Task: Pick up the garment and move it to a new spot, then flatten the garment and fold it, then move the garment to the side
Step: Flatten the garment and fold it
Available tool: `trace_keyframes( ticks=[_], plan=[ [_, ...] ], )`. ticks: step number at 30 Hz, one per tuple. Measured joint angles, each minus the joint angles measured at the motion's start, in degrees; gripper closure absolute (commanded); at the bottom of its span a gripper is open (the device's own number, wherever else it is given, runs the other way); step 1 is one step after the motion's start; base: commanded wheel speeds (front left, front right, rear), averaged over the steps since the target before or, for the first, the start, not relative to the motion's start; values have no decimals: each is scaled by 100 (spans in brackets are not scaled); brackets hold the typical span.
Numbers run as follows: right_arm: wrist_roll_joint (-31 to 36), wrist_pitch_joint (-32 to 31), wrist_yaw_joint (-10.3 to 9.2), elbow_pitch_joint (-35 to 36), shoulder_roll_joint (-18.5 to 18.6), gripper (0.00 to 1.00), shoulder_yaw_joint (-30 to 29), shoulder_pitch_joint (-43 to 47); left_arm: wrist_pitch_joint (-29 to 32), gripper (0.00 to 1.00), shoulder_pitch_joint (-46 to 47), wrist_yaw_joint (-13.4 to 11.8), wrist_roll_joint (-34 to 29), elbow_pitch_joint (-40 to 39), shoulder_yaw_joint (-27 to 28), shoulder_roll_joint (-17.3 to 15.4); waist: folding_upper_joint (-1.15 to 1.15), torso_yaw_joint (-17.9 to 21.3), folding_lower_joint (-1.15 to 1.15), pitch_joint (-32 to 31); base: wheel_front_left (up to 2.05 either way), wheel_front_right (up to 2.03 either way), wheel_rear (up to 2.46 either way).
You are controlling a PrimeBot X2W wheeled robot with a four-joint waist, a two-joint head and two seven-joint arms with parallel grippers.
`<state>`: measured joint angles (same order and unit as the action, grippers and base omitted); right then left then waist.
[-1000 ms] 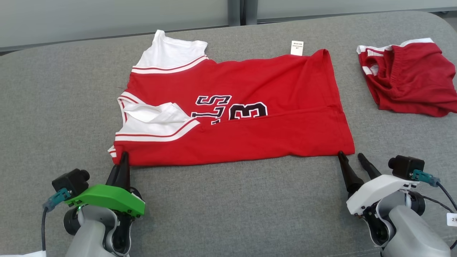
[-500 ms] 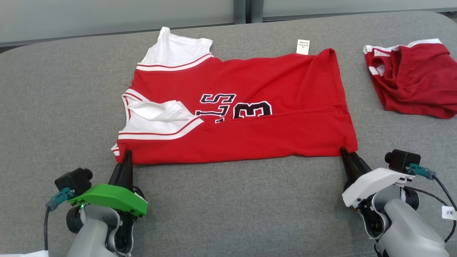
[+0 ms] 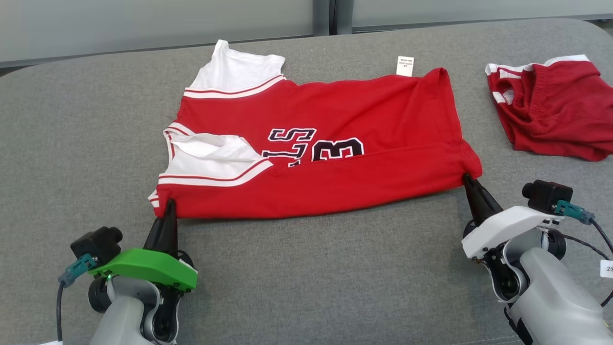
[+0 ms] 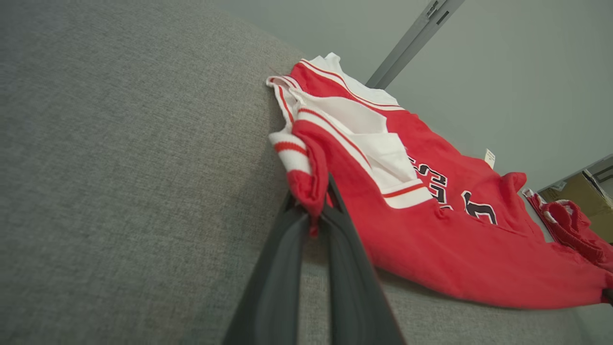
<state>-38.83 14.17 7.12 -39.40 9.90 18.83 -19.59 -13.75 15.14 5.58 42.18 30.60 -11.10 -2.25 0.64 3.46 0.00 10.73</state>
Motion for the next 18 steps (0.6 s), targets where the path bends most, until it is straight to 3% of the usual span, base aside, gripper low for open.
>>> trace_keyframes(
  ticks=[11, 18],
  plan=[
    [113, 1, 1, 829, 305, 100, -223, 415, -48, 100, -626, 22, -2, -501, 202, 3, 0, 121, 0, -313, 0, 0, 0],
    [152, 1, 4, 1290, 450, 100, -436, 1123, -48, 100, -1196, 22, -64, -990, 270, 4, 0, 190, 0, -562, 0, 0, 0]
  ],
)
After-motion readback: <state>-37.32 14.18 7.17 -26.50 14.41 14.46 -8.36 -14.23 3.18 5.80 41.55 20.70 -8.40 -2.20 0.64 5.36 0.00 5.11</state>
